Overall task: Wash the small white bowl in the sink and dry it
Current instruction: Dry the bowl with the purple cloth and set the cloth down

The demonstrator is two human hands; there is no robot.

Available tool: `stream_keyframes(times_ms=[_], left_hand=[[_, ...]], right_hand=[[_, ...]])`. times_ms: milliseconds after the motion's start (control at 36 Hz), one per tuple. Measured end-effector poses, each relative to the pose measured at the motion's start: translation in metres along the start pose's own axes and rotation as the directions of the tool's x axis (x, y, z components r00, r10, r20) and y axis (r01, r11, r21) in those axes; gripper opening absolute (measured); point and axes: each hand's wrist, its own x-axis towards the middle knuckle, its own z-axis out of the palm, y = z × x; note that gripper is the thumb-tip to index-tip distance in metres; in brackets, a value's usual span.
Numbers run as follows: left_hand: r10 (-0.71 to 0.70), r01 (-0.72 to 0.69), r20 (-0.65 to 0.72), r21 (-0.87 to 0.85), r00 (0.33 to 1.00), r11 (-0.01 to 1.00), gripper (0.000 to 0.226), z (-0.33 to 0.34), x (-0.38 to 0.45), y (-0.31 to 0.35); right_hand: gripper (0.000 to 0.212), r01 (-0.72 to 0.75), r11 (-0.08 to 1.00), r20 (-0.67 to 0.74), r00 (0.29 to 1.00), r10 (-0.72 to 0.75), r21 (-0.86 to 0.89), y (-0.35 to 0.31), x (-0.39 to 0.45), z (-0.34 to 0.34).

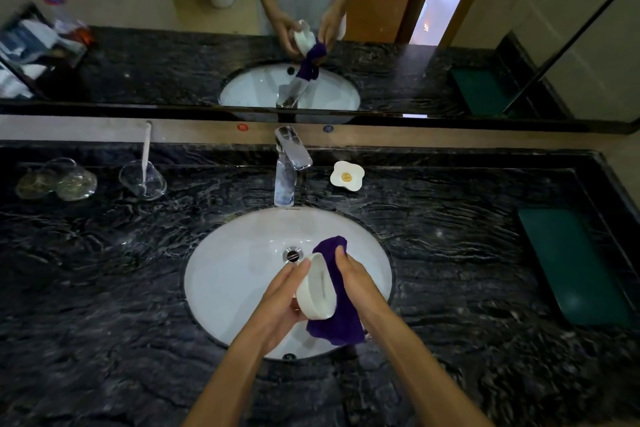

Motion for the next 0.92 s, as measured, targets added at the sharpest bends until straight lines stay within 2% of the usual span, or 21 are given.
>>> stream_keyframes(times_ms=[111,222,278,333,500,639,806,917], left_hand=[[-0.008,0.005,0.037,0.084,0.999,0.996,0.036,-0.005,-0.003,0.011],[-0.038,0.029,0.069,0.121,0.997,0.992,0.039,-0.013,-0.004,0.017],[-0.045,0.034,0.104,0.102,0.994,0.994,0.038,-0.018,-0.003,0.019],[-0.036,0.029,0.122,0.058,0.992,0.998,0.037,-0.023,-0.003,0.017],[0.068,-0.059,0.053,-0.154,0.996,0.986,0.041,-0.017,-0.003,0.0],[0.132,-0.14,-0.047,-0.355,0.99,0.924,0.044,0.002,-0.006,-0.018],[0.139,-0.179,-0.142,-0.33,0.98,0.927,0.036,0.019,-0.009,-0.034],[0.122,-0.145,-0.096,-0.291,0.988,0.946,0.035,0.013,-0.006,-0.049]], right_hand=[[0.057,0.037,0.995,-0.016,0.999,-0.038,-0.094,-0.009,-0.005,-0.003],[0.066,0.051,0.981,-0.018,0.998,-0.055,-0.186,-0.012,-0.003,-0.008],[0.058,0.031,0.985,0.004,1.0,-0.03,-0.168,-0.017,-0.006,-0.011],[0.047,0.008,0.997,0.015,1.0,-0.007,-0.081,-0.019,-0.006,-0.016],[0.054,0.026,0.972,-0.106,0.994,-0.001,0.235,-0.006,-0.005,-0.007],[0.053,0.066,0.833,-0.201,0.978,0.055,0.55,0.012,-0.011,0.01],[0.053,0.129,0.774,-0.237,0.971,0.028,0.62,0.028,-0.022,0.022],[0.06,0.146,0.817,-0.267,0.964,0.01,0.558,0.032,-0.019,0.015]])
